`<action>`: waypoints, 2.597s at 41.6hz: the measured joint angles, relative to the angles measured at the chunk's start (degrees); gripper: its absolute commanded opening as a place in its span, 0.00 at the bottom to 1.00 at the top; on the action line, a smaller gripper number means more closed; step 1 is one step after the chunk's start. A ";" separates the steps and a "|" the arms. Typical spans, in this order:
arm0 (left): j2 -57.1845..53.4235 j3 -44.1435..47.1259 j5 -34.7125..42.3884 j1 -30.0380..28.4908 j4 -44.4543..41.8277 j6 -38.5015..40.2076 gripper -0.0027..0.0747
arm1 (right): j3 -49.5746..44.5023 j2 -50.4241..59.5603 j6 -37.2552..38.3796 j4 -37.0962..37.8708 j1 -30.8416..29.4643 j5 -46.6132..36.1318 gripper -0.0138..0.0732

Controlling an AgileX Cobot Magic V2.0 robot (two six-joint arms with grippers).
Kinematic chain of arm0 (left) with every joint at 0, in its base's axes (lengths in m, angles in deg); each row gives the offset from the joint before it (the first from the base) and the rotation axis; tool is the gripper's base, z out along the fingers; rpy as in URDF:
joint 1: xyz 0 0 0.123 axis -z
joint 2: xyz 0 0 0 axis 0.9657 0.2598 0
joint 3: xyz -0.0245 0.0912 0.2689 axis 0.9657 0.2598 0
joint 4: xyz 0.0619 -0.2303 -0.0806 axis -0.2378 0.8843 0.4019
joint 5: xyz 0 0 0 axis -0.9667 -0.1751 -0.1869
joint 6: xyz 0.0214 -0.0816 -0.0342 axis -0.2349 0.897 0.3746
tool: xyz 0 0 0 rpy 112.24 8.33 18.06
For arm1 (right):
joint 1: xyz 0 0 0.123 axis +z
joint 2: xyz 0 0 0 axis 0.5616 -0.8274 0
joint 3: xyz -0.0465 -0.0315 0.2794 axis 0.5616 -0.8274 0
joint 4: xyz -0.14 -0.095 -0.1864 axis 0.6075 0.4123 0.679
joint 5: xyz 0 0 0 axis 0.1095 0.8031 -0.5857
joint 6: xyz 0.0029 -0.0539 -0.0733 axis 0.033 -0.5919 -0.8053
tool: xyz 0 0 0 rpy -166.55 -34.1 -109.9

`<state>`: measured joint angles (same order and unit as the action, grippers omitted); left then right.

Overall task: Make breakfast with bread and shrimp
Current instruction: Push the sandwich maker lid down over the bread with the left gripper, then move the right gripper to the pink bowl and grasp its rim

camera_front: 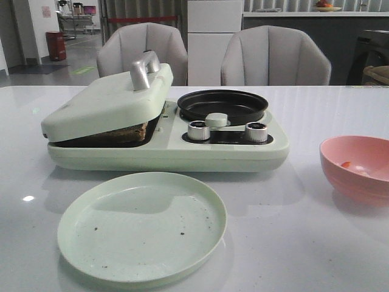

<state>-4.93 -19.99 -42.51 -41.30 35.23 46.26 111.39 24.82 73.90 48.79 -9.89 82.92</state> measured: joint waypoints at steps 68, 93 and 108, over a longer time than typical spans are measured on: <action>-7.20 4.40 0.81 0.00 0.00 0.40 0.16 | 32.39 -51.82 -7.78 2.83 -27.32 4.80 0.66; -7.20 4.40 0.81 0.00 0.00 0.40 0.16 | 34.58 -61.48 -8.39 5.17 -27.32 5.54 0.24; -7.20 4.40 0.94 0.00 0.00 0.40 0.16 | 36.91 -57.72 -8.39 5.35 -26.97 5.54 0.22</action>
<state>-12.13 -15.59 -41.58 -41.30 35.23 46.65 148.30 -32.90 65.51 54.14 -36.86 88.46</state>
